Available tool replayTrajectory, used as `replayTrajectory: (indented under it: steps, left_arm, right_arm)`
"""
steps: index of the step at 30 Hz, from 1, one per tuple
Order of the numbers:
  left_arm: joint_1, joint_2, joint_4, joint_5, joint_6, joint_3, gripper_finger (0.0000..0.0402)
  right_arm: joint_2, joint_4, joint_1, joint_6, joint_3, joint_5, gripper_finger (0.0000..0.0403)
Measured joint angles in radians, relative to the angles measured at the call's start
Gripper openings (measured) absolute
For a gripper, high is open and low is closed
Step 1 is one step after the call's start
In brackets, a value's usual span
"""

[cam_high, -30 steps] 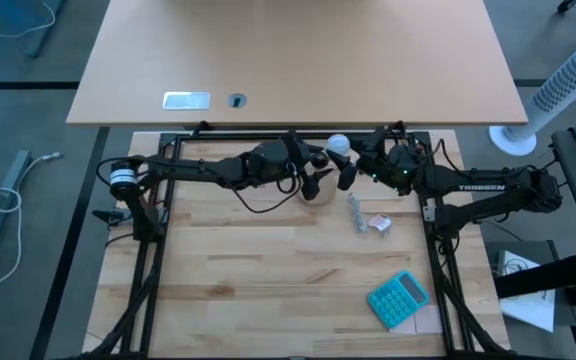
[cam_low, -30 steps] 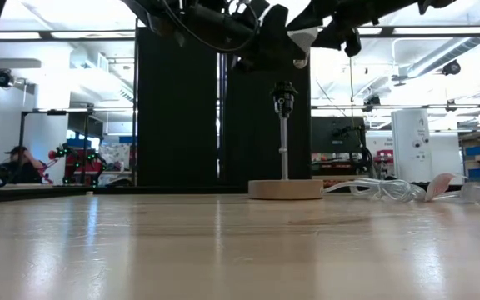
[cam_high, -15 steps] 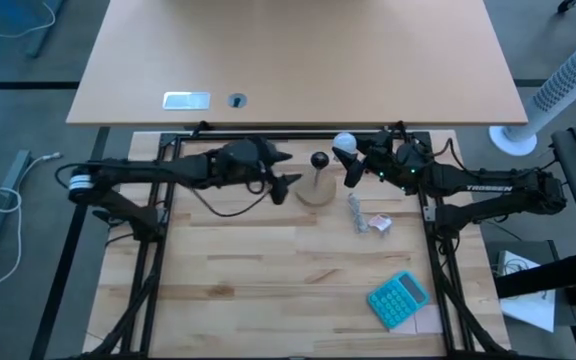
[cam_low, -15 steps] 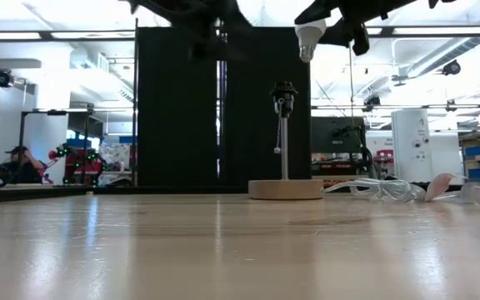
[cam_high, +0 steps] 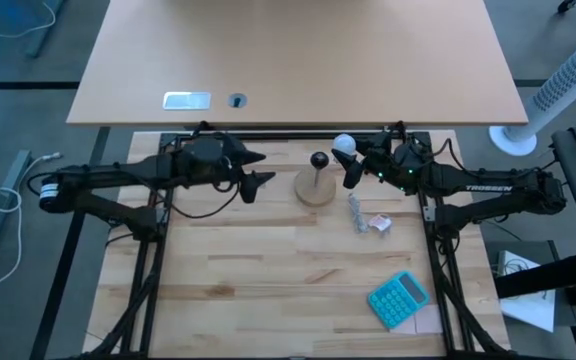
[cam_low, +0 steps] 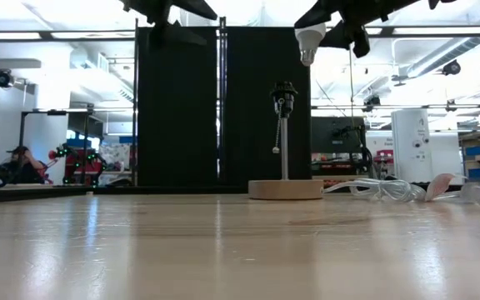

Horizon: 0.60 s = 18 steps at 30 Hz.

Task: Screw lightbulb
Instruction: Insert the lightbulb into the lamp

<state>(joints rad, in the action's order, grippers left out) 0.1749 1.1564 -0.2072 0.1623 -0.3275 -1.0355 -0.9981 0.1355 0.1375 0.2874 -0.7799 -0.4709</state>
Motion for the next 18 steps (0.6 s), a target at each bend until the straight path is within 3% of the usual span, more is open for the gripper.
replayTrajectory:
  steps: [18]
  left_arm:
    - [-0.002, -0.049, -0.019, -0.019, 0.01, 0.0, 0.0304]
  right_arm:
    - [-0.013, 0.0, 0.0, 0.057, 0.0, 0.001, 0.0245]
